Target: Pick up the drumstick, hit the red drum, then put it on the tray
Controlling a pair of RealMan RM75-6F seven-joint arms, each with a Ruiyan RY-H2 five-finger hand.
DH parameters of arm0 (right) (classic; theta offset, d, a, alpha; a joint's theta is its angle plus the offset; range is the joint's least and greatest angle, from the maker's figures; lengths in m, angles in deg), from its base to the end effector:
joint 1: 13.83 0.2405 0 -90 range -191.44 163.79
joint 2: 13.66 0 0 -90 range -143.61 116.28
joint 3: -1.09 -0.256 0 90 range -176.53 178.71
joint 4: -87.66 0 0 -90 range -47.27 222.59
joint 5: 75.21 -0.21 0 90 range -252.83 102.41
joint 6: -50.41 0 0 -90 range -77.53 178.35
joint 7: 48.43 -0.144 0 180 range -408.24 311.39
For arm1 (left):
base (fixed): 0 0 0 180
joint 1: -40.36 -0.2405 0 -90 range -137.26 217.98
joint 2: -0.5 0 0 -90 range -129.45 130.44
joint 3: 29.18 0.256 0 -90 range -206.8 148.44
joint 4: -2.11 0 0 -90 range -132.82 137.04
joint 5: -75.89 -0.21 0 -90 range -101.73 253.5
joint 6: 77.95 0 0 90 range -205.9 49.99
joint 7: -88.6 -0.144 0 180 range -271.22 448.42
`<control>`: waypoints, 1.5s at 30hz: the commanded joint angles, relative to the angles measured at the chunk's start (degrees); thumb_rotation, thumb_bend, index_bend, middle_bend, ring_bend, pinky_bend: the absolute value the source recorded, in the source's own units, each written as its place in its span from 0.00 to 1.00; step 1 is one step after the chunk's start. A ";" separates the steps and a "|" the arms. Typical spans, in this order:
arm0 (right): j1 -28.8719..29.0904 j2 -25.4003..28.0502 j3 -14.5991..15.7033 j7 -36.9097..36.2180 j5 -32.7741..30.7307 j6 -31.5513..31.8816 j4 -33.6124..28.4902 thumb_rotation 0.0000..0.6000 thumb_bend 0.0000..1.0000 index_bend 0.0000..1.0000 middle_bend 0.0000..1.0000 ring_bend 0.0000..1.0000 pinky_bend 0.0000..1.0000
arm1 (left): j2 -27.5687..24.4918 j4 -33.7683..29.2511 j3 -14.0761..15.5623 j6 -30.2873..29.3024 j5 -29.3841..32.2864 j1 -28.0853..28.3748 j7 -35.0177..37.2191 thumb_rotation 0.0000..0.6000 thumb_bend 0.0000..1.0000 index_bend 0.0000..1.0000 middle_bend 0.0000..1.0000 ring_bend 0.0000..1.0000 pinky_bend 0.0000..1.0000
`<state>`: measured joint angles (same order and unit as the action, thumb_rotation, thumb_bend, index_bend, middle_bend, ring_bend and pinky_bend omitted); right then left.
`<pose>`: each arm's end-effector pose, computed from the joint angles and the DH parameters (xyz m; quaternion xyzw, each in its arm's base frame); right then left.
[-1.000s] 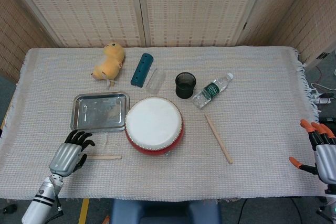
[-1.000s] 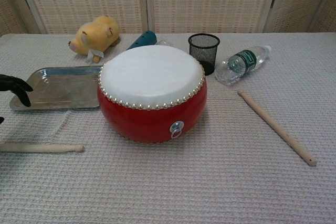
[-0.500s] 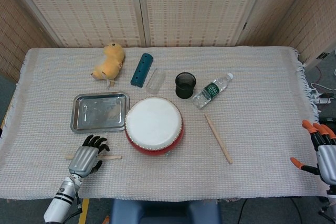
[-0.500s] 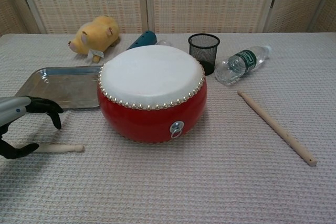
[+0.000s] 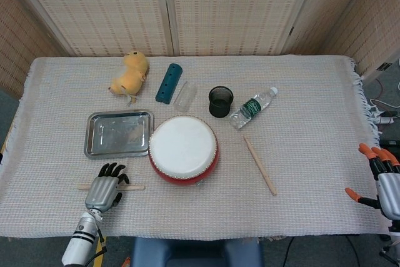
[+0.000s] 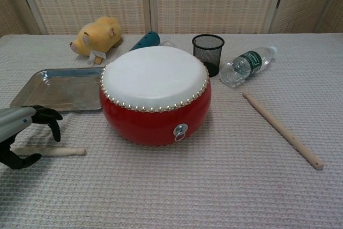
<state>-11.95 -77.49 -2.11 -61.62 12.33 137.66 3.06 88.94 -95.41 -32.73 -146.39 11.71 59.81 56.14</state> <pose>-0.3396 -0.1667 0.1793 0.5628 -0.4092 0.4198 0.5827 -0.2245 0.2245 -0.0121 -0.6810 -0.4623 -0.2904 0.4880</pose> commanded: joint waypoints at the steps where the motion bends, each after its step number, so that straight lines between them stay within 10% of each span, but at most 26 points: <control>1: -0.07 0.01 0.02 -0.18 -0.02 0.07 0.11 1.00 0.10 0.08 0.16 0.01 0.10 | 0.83 0.68 -0.14 -0.08 1.03 0.28 -0.51 1.00 0.35 0.43 0.12 0.05 0.03; 45: -0.49 -0.08 0.30 -2.29 -0.41 -0.37 1.09 1.00 0.10 0.09 0.16 0.01 0.10 | 4.93 5.96 0.60 -1.89 1.75 0.53 2.21 1.00 0.38 0.55 0.17 0.07 0.03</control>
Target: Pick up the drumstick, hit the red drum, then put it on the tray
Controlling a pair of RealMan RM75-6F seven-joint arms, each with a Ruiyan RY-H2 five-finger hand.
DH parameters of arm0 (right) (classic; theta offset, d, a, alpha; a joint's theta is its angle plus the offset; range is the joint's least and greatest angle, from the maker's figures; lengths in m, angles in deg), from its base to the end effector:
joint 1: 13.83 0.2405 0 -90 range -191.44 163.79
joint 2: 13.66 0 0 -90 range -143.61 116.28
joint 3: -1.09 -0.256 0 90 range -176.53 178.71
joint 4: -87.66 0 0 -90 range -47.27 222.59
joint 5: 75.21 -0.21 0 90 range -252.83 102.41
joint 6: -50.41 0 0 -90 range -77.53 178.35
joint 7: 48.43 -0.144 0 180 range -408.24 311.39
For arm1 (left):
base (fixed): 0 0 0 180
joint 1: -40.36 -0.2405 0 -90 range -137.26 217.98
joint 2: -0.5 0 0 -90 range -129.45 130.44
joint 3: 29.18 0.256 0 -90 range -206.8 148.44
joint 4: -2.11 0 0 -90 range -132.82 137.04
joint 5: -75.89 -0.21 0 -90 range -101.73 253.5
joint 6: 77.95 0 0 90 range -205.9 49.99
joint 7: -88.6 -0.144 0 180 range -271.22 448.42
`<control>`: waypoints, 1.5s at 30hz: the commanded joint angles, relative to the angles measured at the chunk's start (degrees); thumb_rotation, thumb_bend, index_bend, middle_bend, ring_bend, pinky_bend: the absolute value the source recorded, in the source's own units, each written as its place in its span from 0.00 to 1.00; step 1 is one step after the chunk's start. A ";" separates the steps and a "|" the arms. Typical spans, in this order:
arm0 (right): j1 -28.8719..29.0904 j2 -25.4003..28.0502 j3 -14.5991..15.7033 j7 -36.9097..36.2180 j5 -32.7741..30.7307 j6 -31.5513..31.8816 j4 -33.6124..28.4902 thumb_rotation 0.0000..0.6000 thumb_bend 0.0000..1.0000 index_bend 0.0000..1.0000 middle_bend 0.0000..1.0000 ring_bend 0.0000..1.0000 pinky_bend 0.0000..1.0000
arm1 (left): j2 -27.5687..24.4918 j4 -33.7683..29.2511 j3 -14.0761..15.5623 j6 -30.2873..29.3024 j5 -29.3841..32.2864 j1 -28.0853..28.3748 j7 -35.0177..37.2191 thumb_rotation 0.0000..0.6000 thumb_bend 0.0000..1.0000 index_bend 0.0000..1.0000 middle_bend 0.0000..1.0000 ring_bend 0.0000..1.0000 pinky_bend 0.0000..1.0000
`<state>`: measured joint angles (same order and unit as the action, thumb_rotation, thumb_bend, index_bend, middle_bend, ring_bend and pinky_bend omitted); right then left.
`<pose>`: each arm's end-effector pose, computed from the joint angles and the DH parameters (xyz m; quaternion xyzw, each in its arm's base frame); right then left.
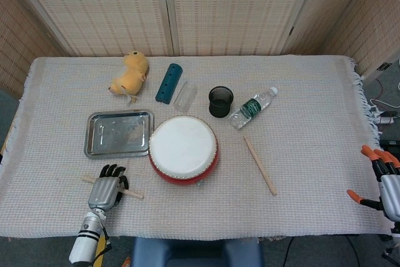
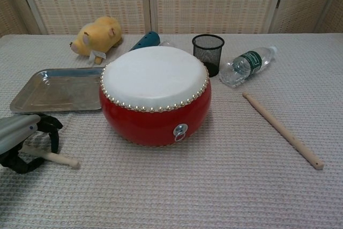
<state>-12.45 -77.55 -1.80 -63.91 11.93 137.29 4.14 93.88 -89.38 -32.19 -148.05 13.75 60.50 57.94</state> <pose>-0.3461 -0.1627 0.1802 0.5554 -0.4225 0.4192 0.5808 -0.2330 0.2273 -0.0314 -0.6640 -0.4747 -0.2874 0.5012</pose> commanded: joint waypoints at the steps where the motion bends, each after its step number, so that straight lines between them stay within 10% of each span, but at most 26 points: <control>1: 0.01 -0.03 -0.02 0.00 -0.01 -0.02 0.01 1.00 0.10 0.09 0.16 0.01 0.10 | -0.05 -0.16 0.09 -0.34 -0.45 -0.23 0.59 1.00 0.38 0.56 0.18 0.07 0.03; 15: 0.19 0.27 -0.10 0.55 0.23 -0.02 -0.55 1.00 0.10 0.09 0.16 0.01 0.10 | -10.35 -11.58 -3.57 2.59 -2.41 -3.66 26.14 1.00 0.38 0.58 0.22 0.10 0.05; 28: 0.22 1.34 -0.50 0.86 1.26 1.47 -1.77 1.00 0.10 0.09 0.16 0.01 0.10 | -25.99 -13.81 -7.14 16.55 -12.72 -6.31 78.88 1.00 0.38 0.59 0.27 0.14 0.08; 45: 0.64 4.46 -1.06 3.40 1.84 2.09 -6.03 1.00 0.10 0.09 0.16 0.01 0.10 | -32.13 0.76 2.77 19.55 -38.05 2.13 135.94 1.00 0.38 0.59 0.28 0.14 0.09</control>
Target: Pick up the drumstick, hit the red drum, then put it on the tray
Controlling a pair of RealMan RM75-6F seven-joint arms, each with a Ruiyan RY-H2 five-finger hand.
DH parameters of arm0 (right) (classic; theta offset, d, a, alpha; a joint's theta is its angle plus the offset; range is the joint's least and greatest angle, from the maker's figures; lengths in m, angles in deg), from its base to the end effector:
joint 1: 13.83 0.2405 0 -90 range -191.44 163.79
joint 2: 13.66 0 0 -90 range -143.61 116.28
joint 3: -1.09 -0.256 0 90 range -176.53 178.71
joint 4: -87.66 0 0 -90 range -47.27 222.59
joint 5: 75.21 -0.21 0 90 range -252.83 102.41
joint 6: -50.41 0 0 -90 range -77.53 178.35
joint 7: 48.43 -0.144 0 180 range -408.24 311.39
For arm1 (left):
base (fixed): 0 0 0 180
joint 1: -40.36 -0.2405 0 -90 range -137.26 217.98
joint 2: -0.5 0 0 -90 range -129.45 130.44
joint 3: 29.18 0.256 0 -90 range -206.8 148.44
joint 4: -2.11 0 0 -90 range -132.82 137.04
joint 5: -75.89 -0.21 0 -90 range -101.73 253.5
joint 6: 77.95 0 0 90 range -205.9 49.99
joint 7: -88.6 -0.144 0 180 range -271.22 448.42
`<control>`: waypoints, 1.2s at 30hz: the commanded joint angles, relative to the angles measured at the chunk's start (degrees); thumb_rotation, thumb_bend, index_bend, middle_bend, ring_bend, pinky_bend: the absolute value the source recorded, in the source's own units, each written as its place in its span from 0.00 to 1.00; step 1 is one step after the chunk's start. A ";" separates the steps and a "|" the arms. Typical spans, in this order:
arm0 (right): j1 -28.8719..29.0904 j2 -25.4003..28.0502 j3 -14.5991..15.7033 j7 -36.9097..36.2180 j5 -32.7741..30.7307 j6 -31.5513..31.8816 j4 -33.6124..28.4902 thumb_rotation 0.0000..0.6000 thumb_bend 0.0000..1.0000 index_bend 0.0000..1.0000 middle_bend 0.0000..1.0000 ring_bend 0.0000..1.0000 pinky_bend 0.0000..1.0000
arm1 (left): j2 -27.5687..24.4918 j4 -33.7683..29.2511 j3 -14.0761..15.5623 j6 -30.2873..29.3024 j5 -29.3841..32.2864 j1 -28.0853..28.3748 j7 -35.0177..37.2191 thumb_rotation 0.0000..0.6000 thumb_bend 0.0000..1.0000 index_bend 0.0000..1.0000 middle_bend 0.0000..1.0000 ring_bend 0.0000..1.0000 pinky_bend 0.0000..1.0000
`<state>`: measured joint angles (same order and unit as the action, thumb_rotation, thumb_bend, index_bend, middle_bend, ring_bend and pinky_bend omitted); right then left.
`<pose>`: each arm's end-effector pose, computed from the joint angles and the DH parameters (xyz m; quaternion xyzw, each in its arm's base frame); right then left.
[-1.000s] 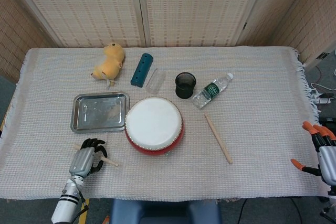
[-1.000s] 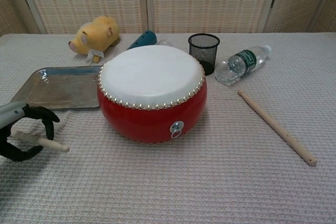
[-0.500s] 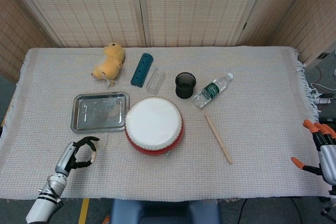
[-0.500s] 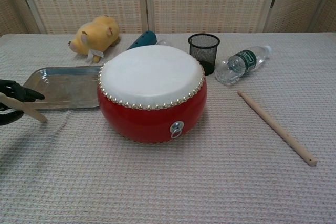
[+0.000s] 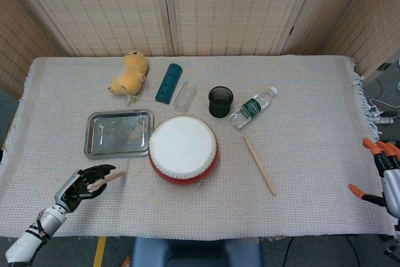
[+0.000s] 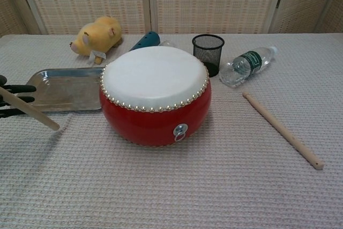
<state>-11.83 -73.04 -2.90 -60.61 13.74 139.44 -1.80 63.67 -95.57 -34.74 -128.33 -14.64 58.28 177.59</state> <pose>-0.3214 -0.1697 0.1995 0.5685 -0.3865 0.4355 0.5812 -0.2625 0.2314 0.0814 -0.2301 -0.8455 -0.4763 0.0732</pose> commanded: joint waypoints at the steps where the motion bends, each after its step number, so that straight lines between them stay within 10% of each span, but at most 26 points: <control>1: 0.02 -0.07 0.09 0.17 0.03 -0.07 -0.17 1.00 0.10 0.09 0.16 0.01 0.10 | -1.70 8.19 6.25 -0.67 -10.76 5.08 18.86 1.00 0.38 0.59 0.28 0.14 0.10; 16: -0.60 -0.28 0.62 1.39 -0.04 0.31 -1.26 1.00 0.10 0.09 0.16 0.01 0.10 | 3.28 23.42 16.54 -8.66 -14.73 13.12 44.86 1.00 0.38 0.59 0.29 0.16 0.12; 36: -0.80 -0.44 0.71 0.56 -0.35 0.18 -0.64 1.00 0.10 0.09 0.16 0.01 0.10 | 5.54 15.42 11.12 -2.73 3.27 14.42 34.63 1.00 0.38 0.57 0.38 0.25 0.21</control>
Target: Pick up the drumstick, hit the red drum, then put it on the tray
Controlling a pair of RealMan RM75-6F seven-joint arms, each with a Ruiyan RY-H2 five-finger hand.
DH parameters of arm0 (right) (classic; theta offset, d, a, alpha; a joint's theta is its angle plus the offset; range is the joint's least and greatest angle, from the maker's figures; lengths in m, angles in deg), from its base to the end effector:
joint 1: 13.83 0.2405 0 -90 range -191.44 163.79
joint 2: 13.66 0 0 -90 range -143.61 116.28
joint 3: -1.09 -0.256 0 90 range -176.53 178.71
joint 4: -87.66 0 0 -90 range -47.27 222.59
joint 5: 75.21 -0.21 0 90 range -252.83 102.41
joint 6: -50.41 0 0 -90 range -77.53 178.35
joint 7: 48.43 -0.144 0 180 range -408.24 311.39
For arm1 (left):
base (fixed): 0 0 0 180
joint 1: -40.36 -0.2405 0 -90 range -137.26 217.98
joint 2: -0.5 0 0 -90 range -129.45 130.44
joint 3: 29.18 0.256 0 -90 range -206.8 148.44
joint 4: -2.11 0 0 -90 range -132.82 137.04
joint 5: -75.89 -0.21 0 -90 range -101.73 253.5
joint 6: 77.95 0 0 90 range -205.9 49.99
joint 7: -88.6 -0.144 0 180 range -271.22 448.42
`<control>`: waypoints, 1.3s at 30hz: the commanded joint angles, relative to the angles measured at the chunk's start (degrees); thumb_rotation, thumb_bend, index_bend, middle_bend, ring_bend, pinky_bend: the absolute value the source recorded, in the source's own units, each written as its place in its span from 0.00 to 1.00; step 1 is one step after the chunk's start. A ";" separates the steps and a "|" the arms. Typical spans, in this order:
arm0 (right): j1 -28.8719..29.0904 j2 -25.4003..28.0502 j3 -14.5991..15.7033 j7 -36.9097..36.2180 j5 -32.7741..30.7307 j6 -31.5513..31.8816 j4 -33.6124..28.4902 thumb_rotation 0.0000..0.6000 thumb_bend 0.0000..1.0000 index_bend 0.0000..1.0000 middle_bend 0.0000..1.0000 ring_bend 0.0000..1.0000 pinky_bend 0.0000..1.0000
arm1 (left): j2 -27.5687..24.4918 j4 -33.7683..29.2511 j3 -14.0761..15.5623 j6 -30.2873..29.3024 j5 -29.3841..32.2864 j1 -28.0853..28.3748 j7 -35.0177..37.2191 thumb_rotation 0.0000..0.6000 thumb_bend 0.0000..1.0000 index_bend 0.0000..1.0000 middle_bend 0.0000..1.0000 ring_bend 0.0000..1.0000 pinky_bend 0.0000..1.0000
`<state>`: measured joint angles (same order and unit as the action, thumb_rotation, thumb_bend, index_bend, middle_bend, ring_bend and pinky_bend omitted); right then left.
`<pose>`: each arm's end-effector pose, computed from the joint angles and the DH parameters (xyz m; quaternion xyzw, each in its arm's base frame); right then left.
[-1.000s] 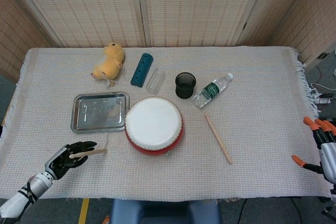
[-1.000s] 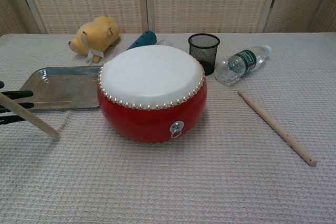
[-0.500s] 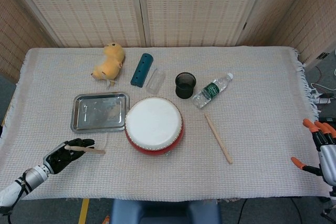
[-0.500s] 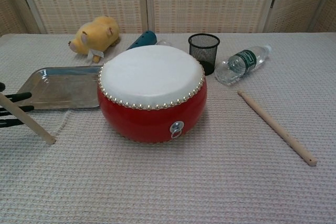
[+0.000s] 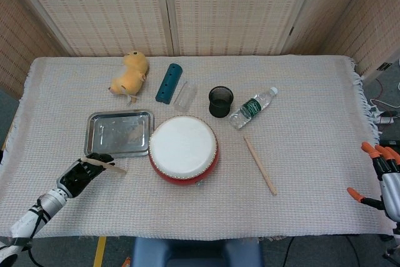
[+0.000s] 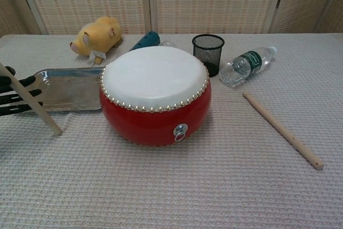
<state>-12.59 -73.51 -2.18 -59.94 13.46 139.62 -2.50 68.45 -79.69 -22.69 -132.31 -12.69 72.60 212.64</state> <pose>-0.3225 -0.1628 0.1945 0.5641 -0.3967 0.4303 0.5825 -0.2872 0.2797 0.0736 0.0888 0.8829 0.4608 0.0132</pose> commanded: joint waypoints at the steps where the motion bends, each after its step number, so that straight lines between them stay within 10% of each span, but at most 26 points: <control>1: -0.07 0.06 -0.02 -0.18 -0.07 0.05 0.11 1.00 0.10 0.09 0.16 0.01 0.10 | 0.83 -0.39 -1.06 1.67 1.50 0.17 -0.29 1.00 0.38 0.57 0.38 0.26 0.23; 7: -0.21 0.16 -0.07 -0.30 -0.04 0.35 0.20 1.00 0.10 0.10 0.16 0.01 0.10 | -0.28 0.80 0.16 0.31 -2.68 0.10 7.66 1.00 0.38 0.56 0.43 0.37 0.42; 15: 0.10 -0.12 -0.07 -0.27 0.25 0.03 0.25 1.00 0.10 0.09 0.16 0.01 0.10 | -1.27 3.79 2.59 -3.21 -6.15 -0.58 13.24 1.00 0.38 0.56 0.43 0.37 0.43; 39: -0.18 -0.18 0.27 0.48 0.36 0.15 -0.55 1.00 0.10 0.10 0.16 0.01 0.10 | 7.74 11.14 1.43 -6.53 -3.11 -4.00 2.73 1.00 0.39 0.53 0.43 0.37 0.42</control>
<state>-12.77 -73.69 -1.91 -59.46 13.81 139.76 -3.05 75.99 -68.68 -21.14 -139.00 -15.86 68.49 215.45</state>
